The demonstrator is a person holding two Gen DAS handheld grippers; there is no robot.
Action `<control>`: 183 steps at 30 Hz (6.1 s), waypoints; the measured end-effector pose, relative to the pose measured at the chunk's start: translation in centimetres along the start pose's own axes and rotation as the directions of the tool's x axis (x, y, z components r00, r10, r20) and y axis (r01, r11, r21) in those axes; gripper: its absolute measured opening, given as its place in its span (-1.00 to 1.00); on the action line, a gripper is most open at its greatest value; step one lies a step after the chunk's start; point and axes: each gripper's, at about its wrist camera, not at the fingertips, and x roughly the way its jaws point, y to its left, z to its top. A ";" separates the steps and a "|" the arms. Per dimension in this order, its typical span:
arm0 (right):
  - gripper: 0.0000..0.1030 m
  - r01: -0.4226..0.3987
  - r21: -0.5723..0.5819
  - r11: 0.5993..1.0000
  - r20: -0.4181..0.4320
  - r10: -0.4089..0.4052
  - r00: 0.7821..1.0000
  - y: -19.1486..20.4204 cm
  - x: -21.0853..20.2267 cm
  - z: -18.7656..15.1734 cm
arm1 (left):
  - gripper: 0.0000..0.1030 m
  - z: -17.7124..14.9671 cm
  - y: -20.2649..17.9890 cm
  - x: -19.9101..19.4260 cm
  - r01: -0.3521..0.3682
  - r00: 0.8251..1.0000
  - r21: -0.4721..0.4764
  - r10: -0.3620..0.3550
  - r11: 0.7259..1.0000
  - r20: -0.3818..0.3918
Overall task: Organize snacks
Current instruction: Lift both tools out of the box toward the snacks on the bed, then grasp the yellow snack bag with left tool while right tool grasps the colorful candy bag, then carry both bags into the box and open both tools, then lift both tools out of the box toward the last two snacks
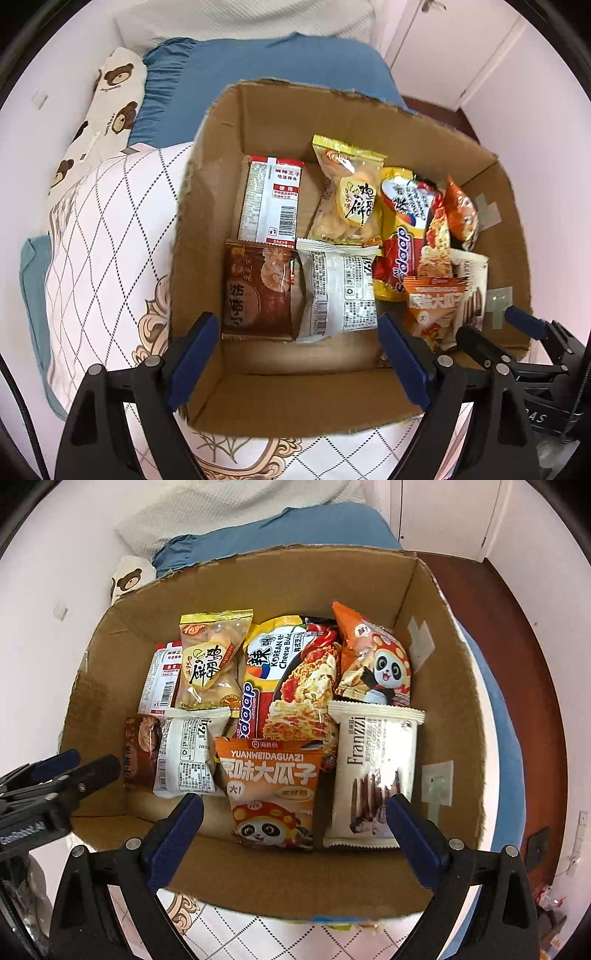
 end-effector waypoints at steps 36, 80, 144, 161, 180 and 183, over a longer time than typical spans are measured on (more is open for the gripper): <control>0.96 -0.009 -0.026 1.000 0.353 0.018 0.936 0.4 -16.0 -10.6 | 0.71 -11.3 -3.5 -16.0 0.017 0.908 0.069 -0.044 0.998 0.416; 0.20 -0.017 -0.037 0.999 -0.096 0.013 0.995 0.6 7.9 -19.8 | 0.17 -18.2 5.0 8.2 -0.039 0.979 0.047 0.047 0.998 -0.196; 0.00 -0.143 -0.072 0.987 0.191 0.154 0.969 1.9 -4.8 0.8 | -0.13 6.1 -3.5 -4.0 0.074 0.997 0.089 -0.076 0.993 0.027; 0.67 -0.058 -0.008 0.998 -0.024 0.058 0.998 1.9 6.1 11.2 | 0.25 11.8 -0.9 8.2 0.040 0.976 0.034 -0.032 0.999 -0.215; 0.90 0.057 -0.059 0.997 0.096 -0.051 0.994 2.4 -0.7 7.0 | 0.50 7.0 0.9 -3.0 -0.003 0.995 0.037 -0.001 0.999 0.100; 0.90 0.061 -0.056 0.997 0.132 -0.053 0.990 2.4 -2.1 5.1 | 0.50 4.9 1.0 -4.5 -0.020 0.989 0.043 0.014 0.999 0.147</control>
